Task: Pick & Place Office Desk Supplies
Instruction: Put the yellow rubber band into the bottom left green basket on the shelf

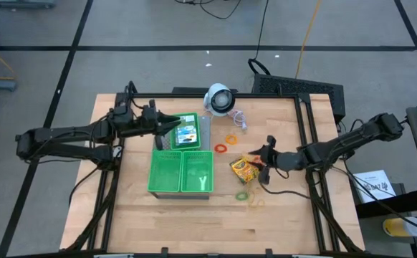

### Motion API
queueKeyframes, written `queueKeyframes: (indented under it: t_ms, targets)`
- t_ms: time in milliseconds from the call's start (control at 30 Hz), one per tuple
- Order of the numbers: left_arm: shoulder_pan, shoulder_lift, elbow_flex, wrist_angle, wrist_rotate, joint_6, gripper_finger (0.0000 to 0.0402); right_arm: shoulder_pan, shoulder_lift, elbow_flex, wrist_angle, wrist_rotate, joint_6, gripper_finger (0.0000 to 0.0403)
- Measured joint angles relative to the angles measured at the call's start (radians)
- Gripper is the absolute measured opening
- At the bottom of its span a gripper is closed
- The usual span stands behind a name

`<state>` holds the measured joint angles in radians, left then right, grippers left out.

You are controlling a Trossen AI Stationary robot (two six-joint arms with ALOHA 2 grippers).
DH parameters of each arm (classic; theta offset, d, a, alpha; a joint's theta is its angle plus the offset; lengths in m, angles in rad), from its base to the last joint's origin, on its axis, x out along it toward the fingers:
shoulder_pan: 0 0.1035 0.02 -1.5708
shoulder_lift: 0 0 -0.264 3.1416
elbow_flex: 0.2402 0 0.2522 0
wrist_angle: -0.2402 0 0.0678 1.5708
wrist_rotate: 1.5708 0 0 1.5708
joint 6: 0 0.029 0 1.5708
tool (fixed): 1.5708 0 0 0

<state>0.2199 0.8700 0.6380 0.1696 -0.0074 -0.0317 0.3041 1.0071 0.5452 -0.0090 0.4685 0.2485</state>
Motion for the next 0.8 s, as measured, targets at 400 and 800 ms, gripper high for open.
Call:
queueKeyframes:
  t_ms: [400,800]
  targets:
    - [0.000,0.092,0.000,0.023,0.000,-0.034,0.0076,-0.199,0.231,-0.048,0.031,-0.212,0.138,0.0207]
    - [-0.001,0.175,0.000,0.021,0.000,-0.056,0.0076,-0.319,0.237,-0.048,0.023,-0.393,0.214,0.0198]
